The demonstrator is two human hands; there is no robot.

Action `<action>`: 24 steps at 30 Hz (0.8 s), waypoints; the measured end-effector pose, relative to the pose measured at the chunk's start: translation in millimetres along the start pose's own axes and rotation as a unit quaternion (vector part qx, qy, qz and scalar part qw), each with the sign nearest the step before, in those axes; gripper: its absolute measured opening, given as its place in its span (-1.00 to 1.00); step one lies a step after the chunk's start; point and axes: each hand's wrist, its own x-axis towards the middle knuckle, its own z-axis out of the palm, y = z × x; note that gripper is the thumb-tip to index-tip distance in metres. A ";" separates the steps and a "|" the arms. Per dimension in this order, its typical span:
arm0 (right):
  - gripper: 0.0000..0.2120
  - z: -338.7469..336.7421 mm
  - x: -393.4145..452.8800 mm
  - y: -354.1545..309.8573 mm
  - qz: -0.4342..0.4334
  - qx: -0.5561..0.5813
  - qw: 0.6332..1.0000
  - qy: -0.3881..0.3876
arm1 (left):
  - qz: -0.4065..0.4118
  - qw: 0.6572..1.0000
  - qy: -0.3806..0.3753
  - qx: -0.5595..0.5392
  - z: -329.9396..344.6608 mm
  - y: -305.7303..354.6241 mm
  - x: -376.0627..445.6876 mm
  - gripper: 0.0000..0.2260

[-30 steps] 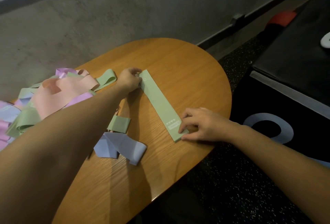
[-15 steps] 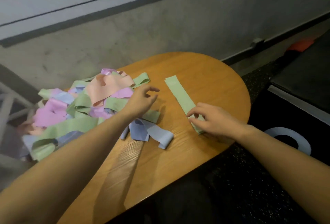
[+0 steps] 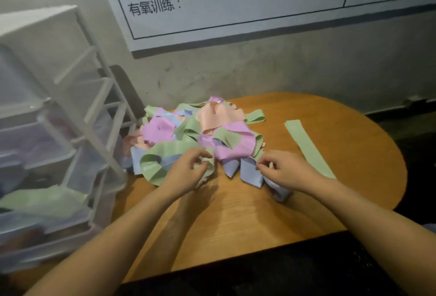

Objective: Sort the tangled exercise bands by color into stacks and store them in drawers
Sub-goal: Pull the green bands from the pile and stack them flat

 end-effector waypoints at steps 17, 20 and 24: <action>-0.82 49.4 89.3 -101.3 -0.074 0.090 0.992 -0.051 | -0.122 0.959 0.249 -0.056 -33.6 -98.4 -63.9 -0.65; -0.76 57.4 105.3 -117.1 -0.097 0.100 0.989 -0.047 | -0.146 0.949 0.252 -0.120 -29.9 -106.5 -66.4 -0.63; -0.69 65.8 131.5 -142.2 -0.123 0.100 0.986 -0.053 | -0.226 0.911 0.262 -0.227 -22.5 -109.8 -67.5 -0.64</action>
